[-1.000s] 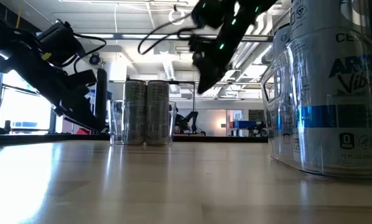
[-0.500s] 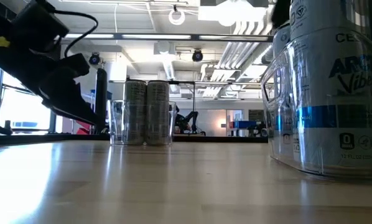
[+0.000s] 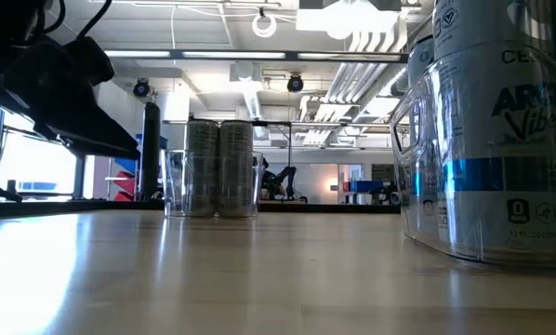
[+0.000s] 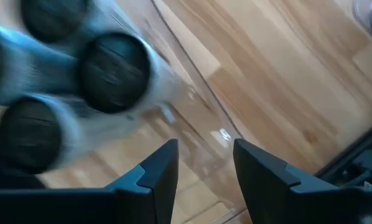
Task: Sort soda cans
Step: Adjust the bottom left transparent bin, then adjust the white/blue soda cans
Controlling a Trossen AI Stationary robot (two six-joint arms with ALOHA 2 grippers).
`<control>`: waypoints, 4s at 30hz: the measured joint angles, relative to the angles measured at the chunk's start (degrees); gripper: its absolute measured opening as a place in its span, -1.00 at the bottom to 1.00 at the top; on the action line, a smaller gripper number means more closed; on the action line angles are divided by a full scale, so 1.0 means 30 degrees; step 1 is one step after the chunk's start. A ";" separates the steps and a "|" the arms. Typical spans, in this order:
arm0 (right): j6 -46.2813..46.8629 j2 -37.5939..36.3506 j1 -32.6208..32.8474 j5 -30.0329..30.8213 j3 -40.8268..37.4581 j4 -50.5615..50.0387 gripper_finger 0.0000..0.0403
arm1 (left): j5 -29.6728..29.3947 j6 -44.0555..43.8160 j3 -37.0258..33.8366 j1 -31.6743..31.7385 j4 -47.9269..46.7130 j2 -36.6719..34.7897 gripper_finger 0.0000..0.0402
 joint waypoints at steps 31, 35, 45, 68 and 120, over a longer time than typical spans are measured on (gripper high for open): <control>-0.9783 -0.0219 -0.0173 -0.2001 -0.4788 0.4360 0.06 | -0.0021 0.0976 0.0015 0.0323 0.1770 0.0000 -0.27; -0.6923 -0.0219 0.0000 -0.4086 -0.3125 0.2984 0.02 | -0.0013 0.0681 0.0015 0.0323 0.2002 0.0000 -0.27; 0.4750 -0.0233 0.0868 -0.7135 -0.4093 0.1667 -0.07 | -0.0013 0.0694 0.0015 0.0323 0.1982 0.0000 -0.27; -0.2421 -0.0284 -0.3360 -0.5028 -0.7015 0.2814 -0.93 | -0.0028 0.1194 0.0015 0.0316 0.1985 0.0000 -0.27; -1.4287 -0.1151 -0.9274 -0.1718 -0.4925 0.6664 -0.24 | -0.0028 0.1271 0.0361 0.0323 0.2431 0.0007 -0.27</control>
